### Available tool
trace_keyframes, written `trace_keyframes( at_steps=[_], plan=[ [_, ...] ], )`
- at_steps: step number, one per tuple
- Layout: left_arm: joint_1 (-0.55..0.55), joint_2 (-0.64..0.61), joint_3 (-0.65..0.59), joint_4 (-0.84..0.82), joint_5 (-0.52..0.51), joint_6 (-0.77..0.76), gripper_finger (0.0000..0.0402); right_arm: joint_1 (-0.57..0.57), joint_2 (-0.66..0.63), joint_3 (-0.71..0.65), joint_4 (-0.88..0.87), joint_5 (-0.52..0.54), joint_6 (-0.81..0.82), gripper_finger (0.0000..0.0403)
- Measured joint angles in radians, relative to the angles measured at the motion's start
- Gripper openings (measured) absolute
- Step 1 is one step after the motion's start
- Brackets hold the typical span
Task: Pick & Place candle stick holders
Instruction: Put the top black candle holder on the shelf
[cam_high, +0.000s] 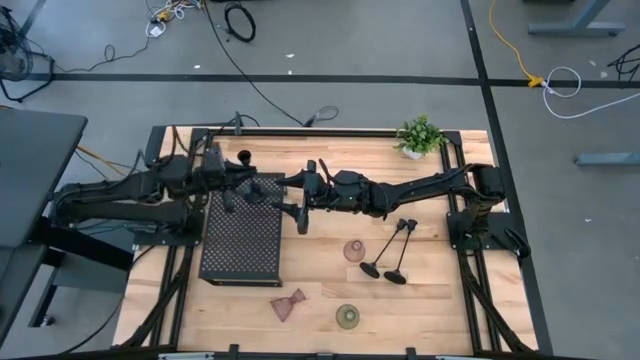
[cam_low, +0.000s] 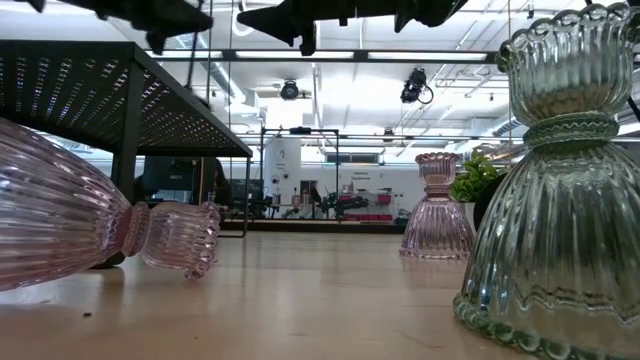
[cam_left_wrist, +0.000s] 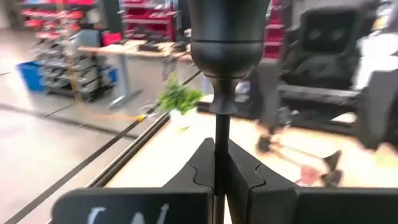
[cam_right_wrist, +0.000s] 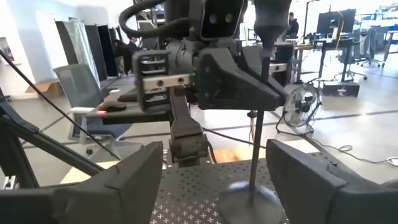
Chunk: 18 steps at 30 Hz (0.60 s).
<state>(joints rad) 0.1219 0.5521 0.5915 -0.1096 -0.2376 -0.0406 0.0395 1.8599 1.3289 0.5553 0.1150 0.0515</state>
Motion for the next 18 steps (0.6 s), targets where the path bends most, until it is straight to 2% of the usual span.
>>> trace_keyframes(
  at_steps=[10,18],
  plan=[
    [0.000,-0.259,0.000,-0.260,-0.131,-0.010,0.0012,0.000,0.000,0.000,-0.021,0.000,-0.001,0.0274],
    [0.000,-0.440,-0.020,-0.406,-0.153,-0.043,0.0012,0.000,0.000,0.000,-0.019,0.000,-0.003,0.0274]
  ],
)
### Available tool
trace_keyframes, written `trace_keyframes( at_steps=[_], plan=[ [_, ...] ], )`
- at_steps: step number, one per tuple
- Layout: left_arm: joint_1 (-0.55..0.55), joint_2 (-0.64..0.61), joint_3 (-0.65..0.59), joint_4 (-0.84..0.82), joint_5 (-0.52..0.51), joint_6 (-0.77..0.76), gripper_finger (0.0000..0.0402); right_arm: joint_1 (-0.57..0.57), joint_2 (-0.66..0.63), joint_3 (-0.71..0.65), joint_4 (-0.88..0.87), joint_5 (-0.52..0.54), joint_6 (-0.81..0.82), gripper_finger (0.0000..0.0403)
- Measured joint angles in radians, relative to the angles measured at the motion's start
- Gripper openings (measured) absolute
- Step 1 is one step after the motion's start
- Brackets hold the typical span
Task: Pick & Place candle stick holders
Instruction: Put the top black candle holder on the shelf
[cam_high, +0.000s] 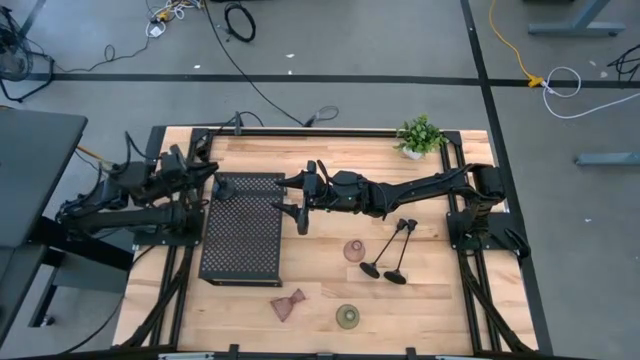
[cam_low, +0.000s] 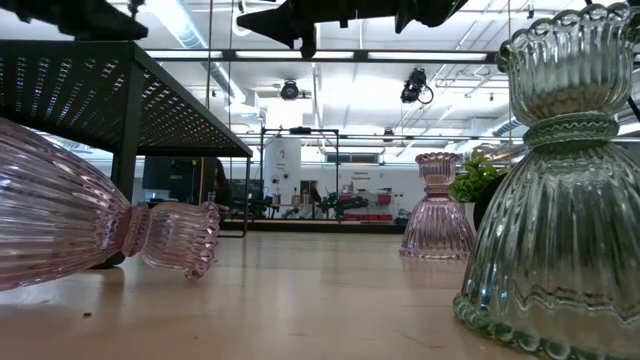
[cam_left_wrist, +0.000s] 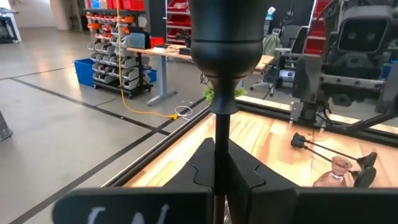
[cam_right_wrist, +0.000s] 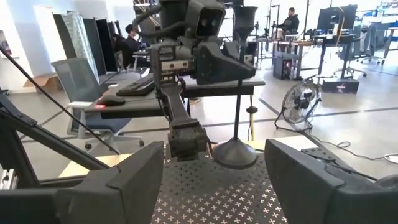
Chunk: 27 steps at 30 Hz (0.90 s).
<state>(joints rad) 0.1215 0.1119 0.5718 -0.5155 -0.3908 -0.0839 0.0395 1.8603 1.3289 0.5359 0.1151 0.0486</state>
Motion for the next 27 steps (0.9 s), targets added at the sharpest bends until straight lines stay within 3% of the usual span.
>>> trace_keyframes(
  at_steps=[10,20,27],
  plan=[
    [0.000,-0.070,-0.074,0.006,-0.006,0.016,0.0012,0.000,0.000,0.000,0.010,0.000,0.000,0.0274],
    [0.000,-0.066,-0.074,0.002,-0.124,-0.003,0.0012,0.000,0.000,0.000,0.013,0.000,0.001,0.0274],
    [0.000,-0.057,-0.073,0.001,-0.140,-0.035,0.0012,0.000,0.000,0.000,0.034,0.000,-0.004,0.0274]
  ],
)
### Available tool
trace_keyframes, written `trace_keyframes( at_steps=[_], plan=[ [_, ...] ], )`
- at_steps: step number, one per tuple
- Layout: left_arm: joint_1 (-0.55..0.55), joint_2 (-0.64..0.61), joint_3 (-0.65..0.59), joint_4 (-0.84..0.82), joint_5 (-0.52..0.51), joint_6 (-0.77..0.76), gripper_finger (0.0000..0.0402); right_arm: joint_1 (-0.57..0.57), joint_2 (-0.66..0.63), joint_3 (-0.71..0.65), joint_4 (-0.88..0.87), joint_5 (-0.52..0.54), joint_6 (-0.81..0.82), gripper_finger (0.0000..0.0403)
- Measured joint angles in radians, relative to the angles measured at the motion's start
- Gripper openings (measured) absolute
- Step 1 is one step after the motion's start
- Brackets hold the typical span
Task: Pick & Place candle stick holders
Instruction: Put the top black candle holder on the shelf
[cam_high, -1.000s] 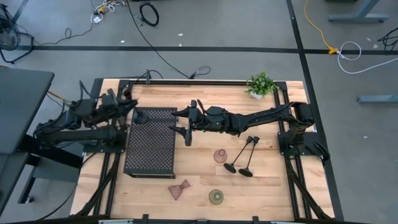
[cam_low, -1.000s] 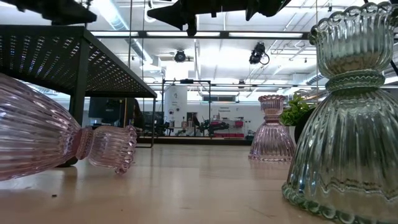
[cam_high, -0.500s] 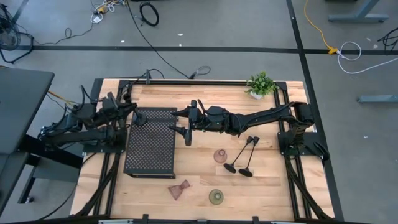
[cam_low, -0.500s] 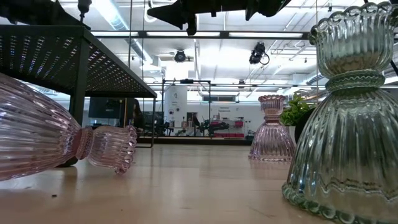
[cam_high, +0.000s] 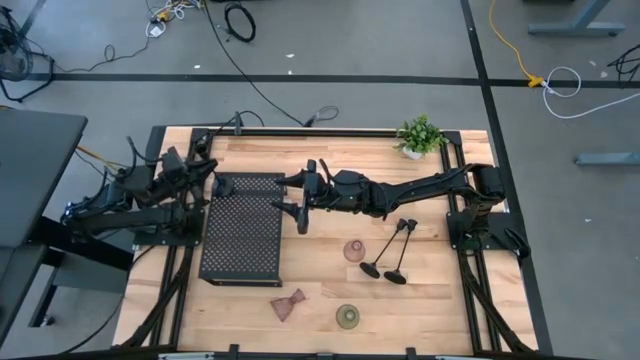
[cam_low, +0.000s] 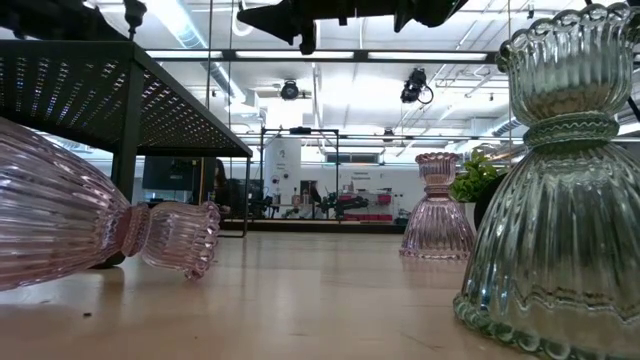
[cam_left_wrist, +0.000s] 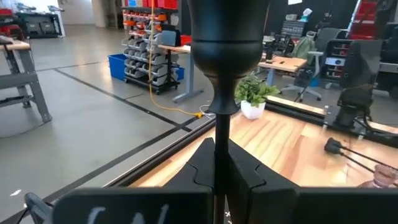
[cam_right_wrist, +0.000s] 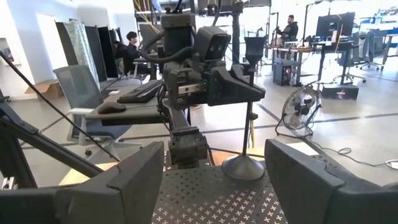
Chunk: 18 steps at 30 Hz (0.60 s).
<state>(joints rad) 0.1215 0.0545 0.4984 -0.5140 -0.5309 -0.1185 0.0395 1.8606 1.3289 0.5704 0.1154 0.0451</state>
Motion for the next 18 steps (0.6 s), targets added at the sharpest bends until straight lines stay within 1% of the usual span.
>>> trace_keyframes(
  at_steps=[6,12,18],
  plan=[
    [0.000,0.044,0.001,-0.017,-0.052,-0.004,0.0012,0.000,0.000,0.000,0.013,0.000,-0.001,0.0274],
    [-0.001,0.076,0.003,-0.010,-0.059,-0.028,0.0012,0.000,0.000,0.000,0.013,0.000,-0.001,0.0274],
    [0.000,0.076,0.002,-0.008,-0.053,-0.033,0.0012,0.000,0.000,0.000,0.013,0.000,-0.002,0.0274]
  ],
)
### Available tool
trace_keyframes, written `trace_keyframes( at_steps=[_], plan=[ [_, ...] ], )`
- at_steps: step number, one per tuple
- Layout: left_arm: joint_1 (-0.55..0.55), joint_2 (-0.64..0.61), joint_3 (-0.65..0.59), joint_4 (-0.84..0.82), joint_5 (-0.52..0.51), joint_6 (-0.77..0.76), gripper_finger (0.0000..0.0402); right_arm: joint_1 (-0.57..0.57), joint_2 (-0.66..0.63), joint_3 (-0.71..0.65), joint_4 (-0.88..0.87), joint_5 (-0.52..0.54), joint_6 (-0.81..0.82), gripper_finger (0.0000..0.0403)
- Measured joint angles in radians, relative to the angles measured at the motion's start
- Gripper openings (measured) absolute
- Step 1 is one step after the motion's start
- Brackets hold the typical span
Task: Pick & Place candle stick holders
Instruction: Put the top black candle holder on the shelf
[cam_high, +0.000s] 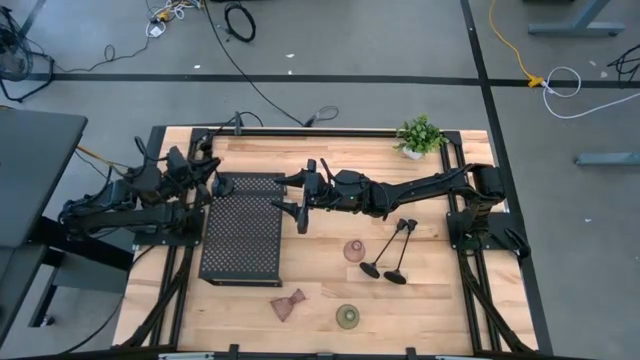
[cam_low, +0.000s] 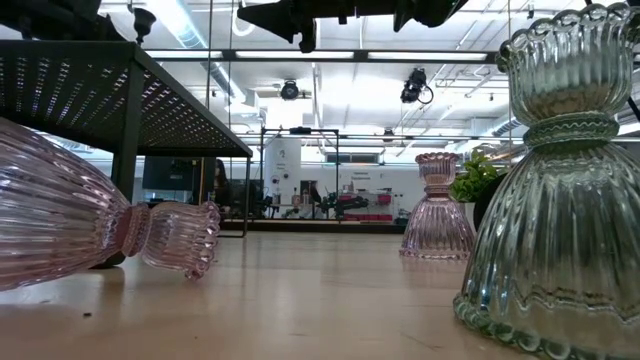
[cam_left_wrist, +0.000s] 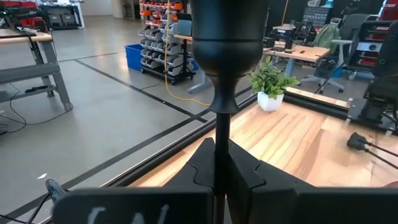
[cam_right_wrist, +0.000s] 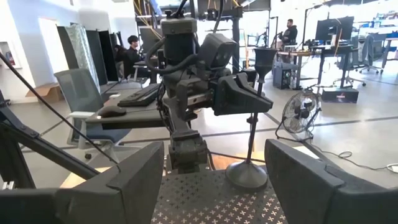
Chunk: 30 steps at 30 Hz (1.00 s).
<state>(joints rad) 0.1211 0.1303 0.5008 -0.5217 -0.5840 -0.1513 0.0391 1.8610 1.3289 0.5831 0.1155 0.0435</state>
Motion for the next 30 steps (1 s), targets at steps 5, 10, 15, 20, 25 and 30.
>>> trace_keyframes(
  at_steps=[5,10,15,20,25,30],
  plan=[
    [0.000,0.000,-0.002,0.015,0.002,0.004,0.0012,0.000,0.000,0.000,0.000,0.000,-0.001,0.0274],
    [0.000,0.002,-0.009,0.026,0.016,0.001,0.0012,0.000,0.000,0.000,0.000,0.000,-0.001,0.0274],
    [0.000,0.002,-0.062,0.087,0.006,0.001,0.0012,0.000,0.000,0.000,-0.001,0.000,-0.002,0.0274],
    [0.000,0.005,-0.069,0.092,-0.021,-0.021,0.0028,0.000,0.000,0.000,-0.012,0.000,-0.001,0.0274],
    [-0.001,0.008,-0.074,0.067,-0.008,-0.023,0.0046,0.001,0.000,0.000,-0.016,0.000,-0.001,0.0274],
    [0.000,0.008,-0.076,0.031,0.014,-0.047,0.0050,0.001,0.000,0.000,-0.016,0.000,-0.001,0.0274]
  ],
)
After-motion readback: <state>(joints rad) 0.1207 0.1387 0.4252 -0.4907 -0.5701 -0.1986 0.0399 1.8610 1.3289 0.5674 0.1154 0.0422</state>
